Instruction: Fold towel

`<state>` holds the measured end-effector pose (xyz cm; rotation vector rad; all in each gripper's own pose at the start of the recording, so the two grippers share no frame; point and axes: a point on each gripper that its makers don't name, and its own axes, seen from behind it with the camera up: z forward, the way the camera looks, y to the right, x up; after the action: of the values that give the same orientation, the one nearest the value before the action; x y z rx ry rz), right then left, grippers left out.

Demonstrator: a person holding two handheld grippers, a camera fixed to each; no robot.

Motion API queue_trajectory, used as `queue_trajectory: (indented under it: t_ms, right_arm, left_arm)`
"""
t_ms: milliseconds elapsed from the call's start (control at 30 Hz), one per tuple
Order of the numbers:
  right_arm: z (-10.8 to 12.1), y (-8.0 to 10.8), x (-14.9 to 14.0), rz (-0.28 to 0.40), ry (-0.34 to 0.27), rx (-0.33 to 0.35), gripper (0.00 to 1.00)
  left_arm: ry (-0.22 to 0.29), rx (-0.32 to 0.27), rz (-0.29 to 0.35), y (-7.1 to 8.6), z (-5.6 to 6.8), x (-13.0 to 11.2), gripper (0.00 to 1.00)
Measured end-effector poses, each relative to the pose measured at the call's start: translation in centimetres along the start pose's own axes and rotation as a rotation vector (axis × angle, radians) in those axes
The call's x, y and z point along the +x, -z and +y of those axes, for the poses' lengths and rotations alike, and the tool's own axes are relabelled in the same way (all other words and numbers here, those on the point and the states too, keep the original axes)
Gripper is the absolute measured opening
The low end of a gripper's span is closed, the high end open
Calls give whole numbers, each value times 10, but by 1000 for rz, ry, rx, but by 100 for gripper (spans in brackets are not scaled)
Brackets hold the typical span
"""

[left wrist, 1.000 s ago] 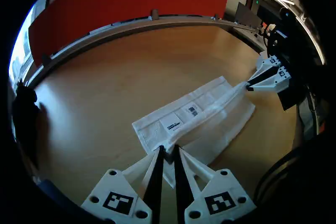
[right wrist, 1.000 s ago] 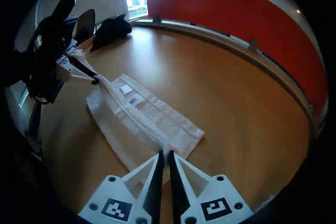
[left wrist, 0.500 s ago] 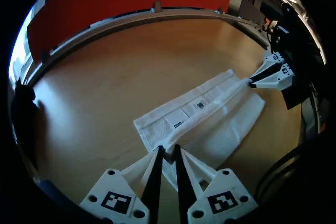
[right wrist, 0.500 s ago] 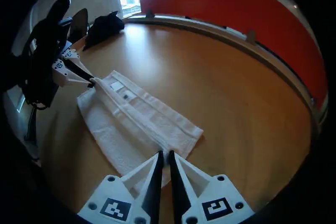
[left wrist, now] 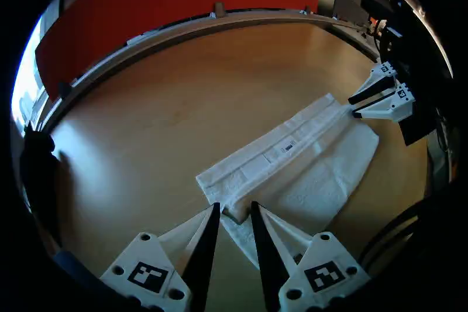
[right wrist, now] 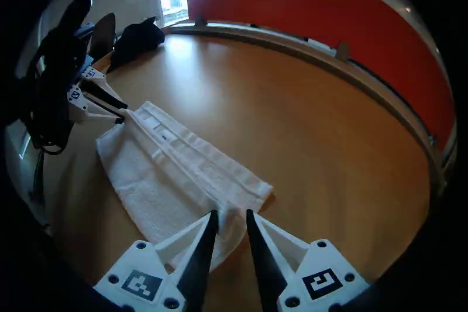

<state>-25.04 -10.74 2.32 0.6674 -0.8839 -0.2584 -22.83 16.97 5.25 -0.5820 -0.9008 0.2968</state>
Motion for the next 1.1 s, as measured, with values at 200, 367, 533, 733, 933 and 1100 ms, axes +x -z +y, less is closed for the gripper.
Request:
queue_trajectory:
  t_ms: [200,367,533,733,933,1100]
  right_arm:
    - [7,-3,2,1,3,-17,49]
    - [13,-5,6,1,-10,-32,57]
    - [21,-7,12,14,-27,-51,57]
    - [27,-6,20,27,-29,-72,61]
    - [29,-2,19,30,-32,-81,83]
    - [28,2,14,31,-38,-87,87]
  left_arm:
    - [-17,16,4,-4,-6,5,38]
    - [-28,31,10,-7,-12,13,38]
    - [-29,35,16,-7,-15,19,38]
    - [-30,44,17,-6,-18,20,41]
    - [-23,54,17,-4,-20,18,70]
    - [-31,64,16,-1,-20,15,96]
